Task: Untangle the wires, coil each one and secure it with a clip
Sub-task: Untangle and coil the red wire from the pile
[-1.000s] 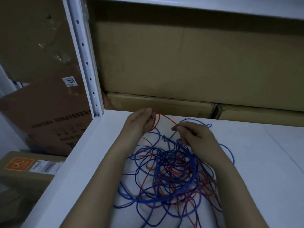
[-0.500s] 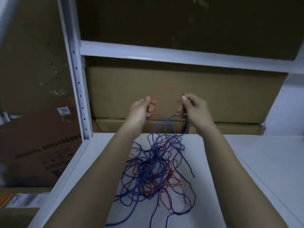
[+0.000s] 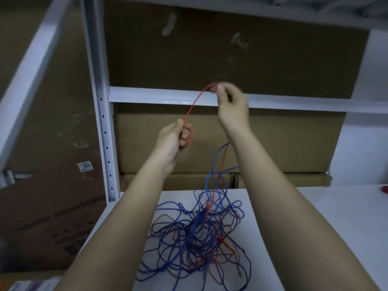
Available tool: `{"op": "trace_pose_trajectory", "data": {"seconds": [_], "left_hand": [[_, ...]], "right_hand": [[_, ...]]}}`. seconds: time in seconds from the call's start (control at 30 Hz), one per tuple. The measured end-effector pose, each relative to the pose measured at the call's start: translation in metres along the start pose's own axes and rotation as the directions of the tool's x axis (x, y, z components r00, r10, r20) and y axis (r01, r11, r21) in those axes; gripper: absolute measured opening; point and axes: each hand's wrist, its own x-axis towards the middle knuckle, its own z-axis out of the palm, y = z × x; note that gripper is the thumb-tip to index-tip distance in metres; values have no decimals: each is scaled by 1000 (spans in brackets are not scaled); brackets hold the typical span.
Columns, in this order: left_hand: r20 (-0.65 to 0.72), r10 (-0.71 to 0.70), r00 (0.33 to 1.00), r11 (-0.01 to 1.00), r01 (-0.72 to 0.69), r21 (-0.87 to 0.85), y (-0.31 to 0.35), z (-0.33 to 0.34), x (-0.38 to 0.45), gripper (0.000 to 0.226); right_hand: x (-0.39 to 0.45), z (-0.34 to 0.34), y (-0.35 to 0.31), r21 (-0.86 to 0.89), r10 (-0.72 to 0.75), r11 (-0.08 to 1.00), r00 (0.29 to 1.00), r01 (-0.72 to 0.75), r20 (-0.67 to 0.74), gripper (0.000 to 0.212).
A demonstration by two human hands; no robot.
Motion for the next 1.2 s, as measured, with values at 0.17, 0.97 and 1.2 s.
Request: {"op": "trace_pose_trajectory", "data": {"seconds": [0.17,0.97,1.2], "left_hand": [[7,47,999,999,-46,-16,16,5,-3,32],[217,-157,963,636,-69,769,-97,-80,-81,39],[223,-197,955,972,160,175,-80,-73,-96,34]], "right_hand": [[0,14,1,-421,100,907,978,-15,181,19],[-179,-25,95,-276,-61,938,882,212,468,16],[-180,-23,95,-167,279,960,789,-224,548,21]]}}
